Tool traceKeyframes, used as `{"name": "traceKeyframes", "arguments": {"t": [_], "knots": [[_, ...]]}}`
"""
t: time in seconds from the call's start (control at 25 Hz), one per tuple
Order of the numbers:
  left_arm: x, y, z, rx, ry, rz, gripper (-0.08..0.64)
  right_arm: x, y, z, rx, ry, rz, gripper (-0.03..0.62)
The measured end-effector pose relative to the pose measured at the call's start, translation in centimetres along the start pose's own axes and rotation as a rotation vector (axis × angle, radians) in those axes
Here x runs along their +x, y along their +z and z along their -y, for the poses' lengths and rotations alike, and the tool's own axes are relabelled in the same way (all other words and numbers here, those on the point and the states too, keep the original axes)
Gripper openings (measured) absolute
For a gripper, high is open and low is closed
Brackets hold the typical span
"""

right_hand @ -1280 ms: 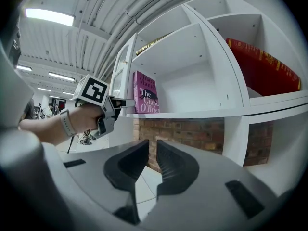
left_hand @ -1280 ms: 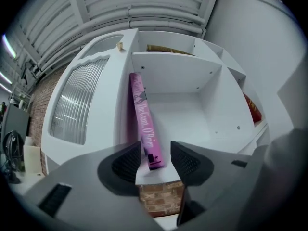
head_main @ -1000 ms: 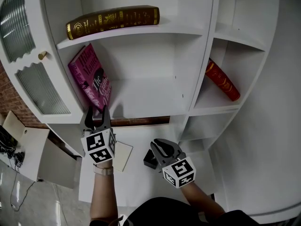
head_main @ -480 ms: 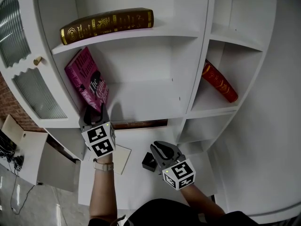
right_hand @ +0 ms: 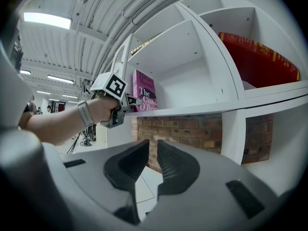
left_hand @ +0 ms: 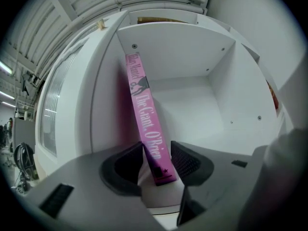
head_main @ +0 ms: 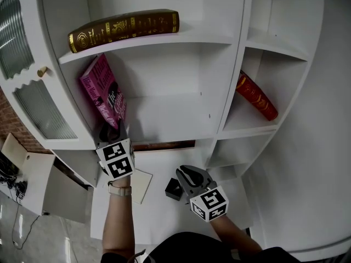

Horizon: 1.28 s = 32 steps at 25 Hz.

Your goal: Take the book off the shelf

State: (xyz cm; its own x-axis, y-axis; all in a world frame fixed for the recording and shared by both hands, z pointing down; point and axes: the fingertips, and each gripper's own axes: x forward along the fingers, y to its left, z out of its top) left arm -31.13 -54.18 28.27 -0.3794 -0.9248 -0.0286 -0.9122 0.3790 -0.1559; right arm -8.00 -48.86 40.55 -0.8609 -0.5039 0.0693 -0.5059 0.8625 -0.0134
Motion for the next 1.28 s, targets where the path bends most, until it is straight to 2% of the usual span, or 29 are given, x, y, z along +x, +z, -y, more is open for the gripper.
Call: {"name": "traceKeyframes", "arguments": {"t": [0.48,0.88,1.0,1.12,1.28], "knots": [[1.4,2.7,0.6,0.045,-0.033,0.045,0.191,-0.1,-0.1,0.6,0.009,-0.01,0.005,0.055],[3.8,3.7,-0.1,0.021,-0.047,0.019,0.192,0.0,-0.1,1.3,0.007,-0.012,0.005,0.055],[4.1,3.4,0.1,0.01,-0.069,0.002,0.158,0.0,-0.1,1.4,0.007,-0.011,0.005,0.055],[4.0,3.4,-0.1,-0.006,-0.067,0.01,0.155,0.0,-0.1,1.4,0.008,-0.009,0.005,0.055],[3.5,3.5,-0.1,0.019,-0.056,0.023,0.148,-0.2,-0.2,0.9,0.007,0.003,0.006,0.055]]}}
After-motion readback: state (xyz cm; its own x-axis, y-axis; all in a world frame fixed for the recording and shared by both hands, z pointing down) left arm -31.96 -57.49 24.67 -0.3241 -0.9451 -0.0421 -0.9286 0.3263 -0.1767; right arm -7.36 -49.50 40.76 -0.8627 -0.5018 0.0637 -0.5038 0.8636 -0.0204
